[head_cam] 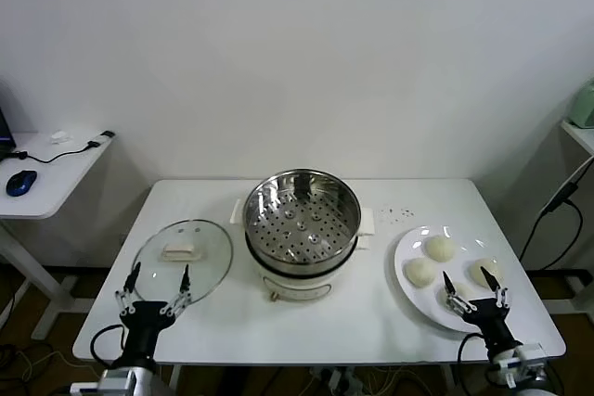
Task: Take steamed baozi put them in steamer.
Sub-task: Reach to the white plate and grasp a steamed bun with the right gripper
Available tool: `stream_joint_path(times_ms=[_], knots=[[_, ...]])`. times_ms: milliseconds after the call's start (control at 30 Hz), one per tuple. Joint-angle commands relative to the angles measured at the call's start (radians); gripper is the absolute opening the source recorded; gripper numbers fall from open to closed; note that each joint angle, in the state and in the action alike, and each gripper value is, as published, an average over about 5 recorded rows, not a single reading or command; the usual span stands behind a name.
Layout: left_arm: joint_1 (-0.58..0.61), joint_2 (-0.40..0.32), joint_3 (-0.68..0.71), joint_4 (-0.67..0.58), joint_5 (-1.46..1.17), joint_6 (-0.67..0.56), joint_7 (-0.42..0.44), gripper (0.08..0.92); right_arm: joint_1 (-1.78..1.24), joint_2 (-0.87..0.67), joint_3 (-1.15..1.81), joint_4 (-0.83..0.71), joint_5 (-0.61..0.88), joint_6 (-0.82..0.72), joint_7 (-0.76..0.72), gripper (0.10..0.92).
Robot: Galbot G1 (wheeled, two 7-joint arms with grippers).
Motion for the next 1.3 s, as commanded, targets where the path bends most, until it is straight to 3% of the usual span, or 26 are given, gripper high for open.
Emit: stream_joint_path(times_ms=[33,167,300,600,733,933,1300], knots=[[0.004,0.0,0.001,-0.003,0.001,0.0,0.0,0.823,0.048,-0.155,0.002,-0.006,-0.075,-0.101,-0.107,0.823],[0.014,0.002,-0.001,-0.001,-0.002,-0.007,-0.004,0.823,0.095,-0.373,-0.041,-0.03,-0.166,-0.239,-0.22,0.823],[0.037,0.006,0.004,-0.012,-0.009,-0.02,-0.013,0.823,0.188,-0.606,-0.152,-0.087,-0.161,-0.348,-0.285,0.823],[0.096,-0.008,0.009,-0.02,-0.035,-0.056,-0.032,0.823,0.875,-0.886,-0.797,-0.376,-0.306,-0.305,-0.628,0.823],[0.117,-0.008,0.016,-0.018,-0.038,-0.076,-0.037,0.823,1.191,-0.884,-1.104,-0.47,-0.35,-0.269,-0.78,0.823],[0.117,-0.01,0.02,-0.021,-0.04,-0.075,-0.039,0.823,1.555,-0.759,-1.481,-0.668,-0.405,-0.191,-0.868,0.823],[0.081,0.001,0.005,-0.018,-0.038,-0.047,-0.039,0.823,1.716,-0.503,-1.71,-0.94,-0.379,-0.126,-0.911,0.823]])
